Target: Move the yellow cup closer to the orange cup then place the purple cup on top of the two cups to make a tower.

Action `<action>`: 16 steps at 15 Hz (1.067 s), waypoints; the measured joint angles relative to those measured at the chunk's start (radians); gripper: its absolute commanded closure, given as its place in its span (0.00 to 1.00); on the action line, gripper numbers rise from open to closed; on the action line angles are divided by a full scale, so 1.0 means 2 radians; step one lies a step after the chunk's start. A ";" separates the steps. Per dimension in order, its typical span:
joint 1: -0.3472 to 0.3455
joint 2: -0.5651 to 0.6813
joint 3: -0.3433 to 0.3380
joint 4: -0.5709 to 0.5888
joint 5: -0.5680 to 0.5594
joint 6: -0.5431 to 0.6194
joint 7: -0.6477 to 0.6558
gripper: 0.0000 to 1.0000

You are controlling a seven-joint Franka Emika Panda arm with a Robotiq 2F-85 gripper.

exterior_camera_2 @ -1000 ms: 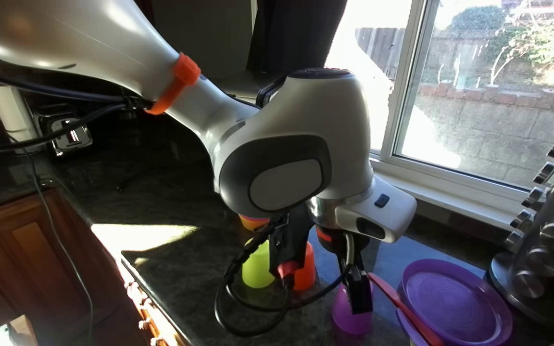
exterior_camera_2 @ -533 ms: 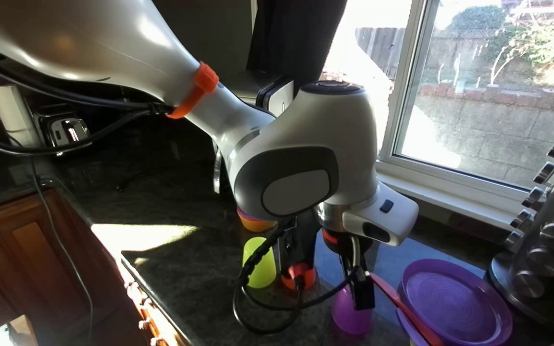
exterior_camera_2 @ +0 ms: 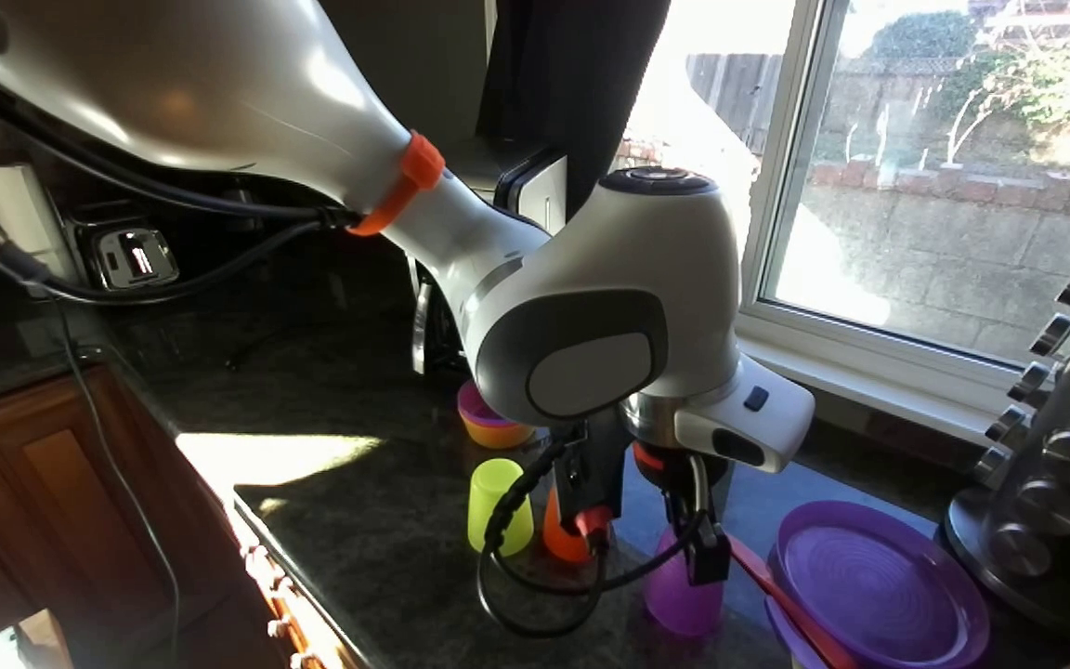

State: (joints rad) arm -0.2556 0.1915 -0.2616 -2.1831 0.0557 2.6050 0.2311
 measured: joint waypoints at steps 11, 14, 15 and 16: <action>0.017 -0.140 0.011 -0.064 -0.101 -0.003 -0.025 0.61; 0.027 -0.194 0.028 -0.090 -0.097 -0.015 -0.089 0.61; 0.034 -0.209 0.031 -0.095 -0.091 -0.024 -0.114 0.61; 0.042 -0.223 0.031 -0.099 -0.079 -0.037 -0.142 0.61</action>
State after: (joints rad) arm -0.1724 -0.2535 -0.1989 -2.3818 -0.1020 2.5316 -0.0538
